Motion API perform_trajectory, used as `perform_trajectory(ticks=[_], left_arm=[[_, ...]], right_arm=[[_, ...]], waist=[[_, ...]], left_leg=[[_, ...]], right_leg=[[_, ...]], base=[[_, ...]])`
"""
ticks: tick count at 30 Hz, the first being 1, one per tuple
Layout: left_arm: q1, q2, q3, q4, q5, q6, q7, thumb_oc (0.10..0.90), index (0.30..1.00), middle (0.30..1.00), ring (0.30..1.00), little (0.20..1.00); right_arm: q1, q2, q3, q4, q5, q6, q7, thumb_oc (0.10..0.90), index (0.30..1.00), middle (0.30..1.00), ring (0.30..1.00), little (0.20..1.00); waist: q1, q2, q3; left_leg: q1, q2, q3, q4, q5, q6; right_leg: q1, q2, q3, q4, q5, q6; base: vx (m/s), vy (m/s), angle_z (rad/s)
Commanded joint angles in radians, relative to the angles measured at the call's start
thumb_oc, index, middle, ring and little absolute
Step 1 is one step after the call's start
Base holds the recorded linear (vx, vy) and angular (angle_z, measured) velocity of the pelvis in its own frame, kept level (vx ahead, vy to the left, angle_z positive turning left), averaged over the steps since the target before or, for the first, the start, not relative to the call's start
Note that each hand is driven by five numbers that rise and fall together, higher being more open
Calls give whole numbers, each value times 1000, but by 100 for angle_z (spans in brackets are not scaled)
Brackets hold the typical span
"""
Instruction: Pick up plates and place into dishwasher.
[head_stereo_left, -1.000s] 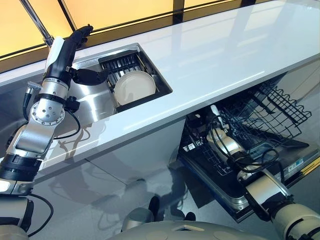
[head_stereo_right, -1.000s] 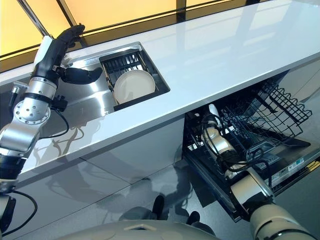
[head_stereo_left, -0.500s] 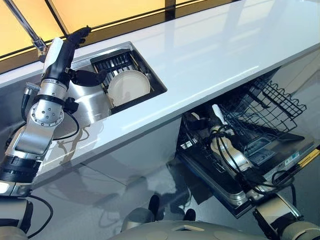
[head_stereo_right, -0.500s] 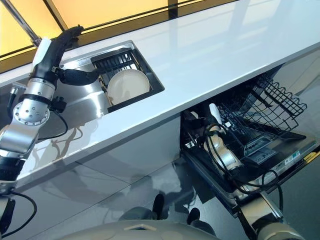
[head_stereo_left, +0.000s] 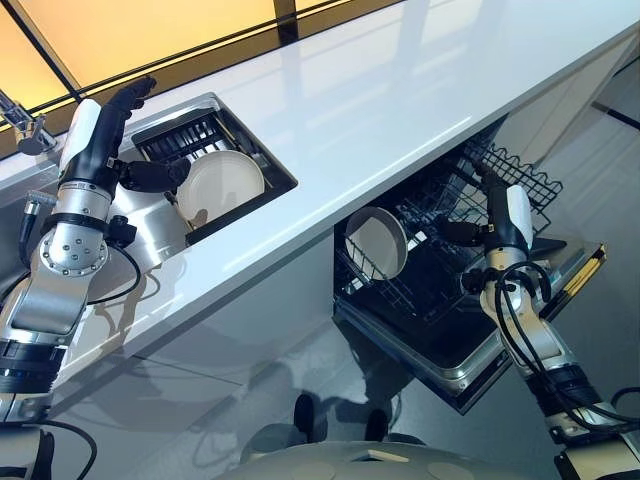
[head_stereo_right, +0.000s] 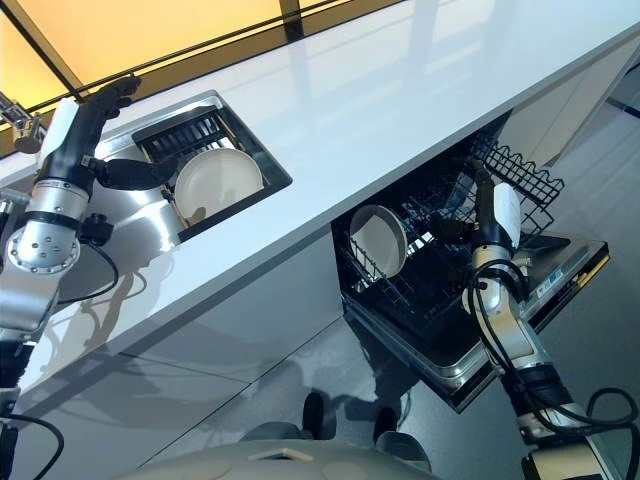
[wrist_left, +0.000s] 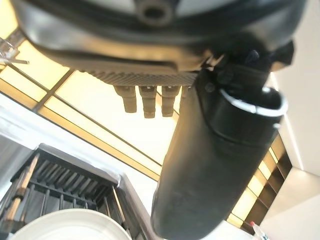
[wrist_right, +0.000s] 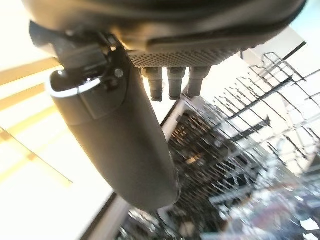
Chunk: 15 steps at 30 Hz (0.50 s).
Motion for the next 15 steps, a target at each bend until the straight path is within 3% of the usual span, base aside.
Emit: perform_trajectory(ticks=[1,10,15], left_arm=[[-46,78,115,-27,46,-37,36,800,900,900,900,900],[-44,116,132,30,19,17,23,800,900,900,900,900],[-94,182,100,133,9,52,-6,800,900,900,900,900]], right_arm=[[-23,-65,-35,-184,73,-158,-20,800,900,900,900,900],[28,-87,-95,-270,130,-197,-1,800,900,900,900,900],[24,-129,-118,-289,143,-190,-17,800,900,900,900,900]], waist=[[-12,-17,-84],[-39,-11,-82],[-54,-4,-78]], left_leg=[[52,-8,40,3,-99,-36],[54,-5,63,3,-98,-39],[55,-6,75,3,-99,-39]], right_leg=[[28,-50,-3,4,15,108],[23,-51,7,4,17,113],[20,-50,15,4,19,116]], base=[[-12,12,-9],[-2,1,-1],[7,15,-4]])
